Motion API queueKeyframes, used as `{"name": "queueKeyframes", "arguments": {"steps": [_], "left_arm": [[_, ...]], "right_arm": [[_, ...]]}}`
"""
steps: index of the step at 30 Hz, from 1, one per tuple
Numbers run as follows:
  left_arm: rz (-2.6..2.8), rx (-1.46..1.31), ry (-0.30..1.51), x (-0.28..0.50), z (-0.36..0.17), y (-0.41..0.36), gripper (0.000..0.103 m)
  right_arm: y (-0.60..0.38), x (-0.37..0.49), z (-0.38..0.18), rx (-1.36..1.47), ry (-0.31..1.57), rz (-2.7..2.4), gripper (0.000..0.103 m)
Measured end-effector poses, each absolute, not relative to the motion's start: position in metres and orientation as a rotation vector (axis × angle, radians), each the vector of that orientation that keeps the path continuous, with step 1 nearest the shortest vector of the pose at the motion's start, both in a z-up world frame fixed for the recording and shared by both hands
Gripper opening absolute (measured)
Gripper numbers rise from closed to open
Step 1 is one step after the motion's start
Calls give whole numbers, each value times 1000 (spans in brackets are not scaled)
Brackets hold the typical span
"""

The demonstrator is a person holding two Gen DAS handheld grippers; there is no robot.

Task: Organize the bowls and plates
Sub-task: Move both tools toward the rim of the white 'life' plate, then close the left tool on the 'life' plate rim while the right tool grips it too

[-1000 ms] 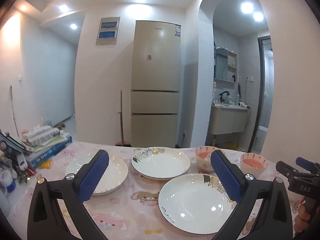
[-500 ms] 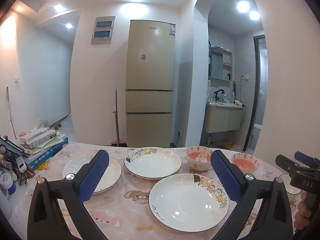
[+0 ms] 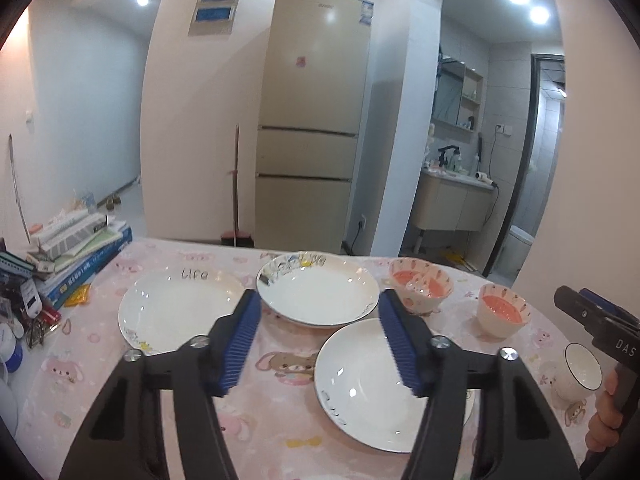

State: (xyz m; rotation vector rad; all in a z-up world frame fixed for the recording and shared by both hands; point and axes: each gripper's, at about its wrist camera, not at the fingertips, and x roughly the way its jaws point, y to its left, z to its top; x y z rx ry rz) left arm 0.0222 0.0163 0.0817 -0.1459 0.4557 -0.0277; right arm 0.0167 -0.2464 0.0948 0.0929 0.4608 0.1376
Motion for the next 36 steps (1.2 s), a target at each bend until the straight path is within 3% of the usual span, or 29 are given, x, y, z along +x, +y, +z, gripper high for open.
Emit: {"name": "queueKeyframes", "arguments": {"steps": [7, 10, 18, 23, 28, 31, 36], "left_arm": [[41, -172, 499, 30, 73, 77, 54], [85, -160, 525, 39, 64, 103, 34], [179, -233, 600, 73, 36, 194, 34], [209, -421, 672, 87, -1, 247, 34], [192, -531, 751, 96, -28, 268, 35], [206, -565, 794, 101, -41, 272, 47], [129, -652, 819, 110, -56, 273, 48]], "right_arm": [[-186, 56, 95, 105, 549, 322, 72], [-151, 72, 86, 128, 616, 405, 66], [-44, 122, 54, 154, 759, 518, 53], [1, 158, 16, 202, 905, 530, 45], [20, 179, -10, 204, 978, 488, 45], [16, 189, -26, 265, 1053, 452, 45], [19, 198, -38, 288, 1087, 451, 44]]}}
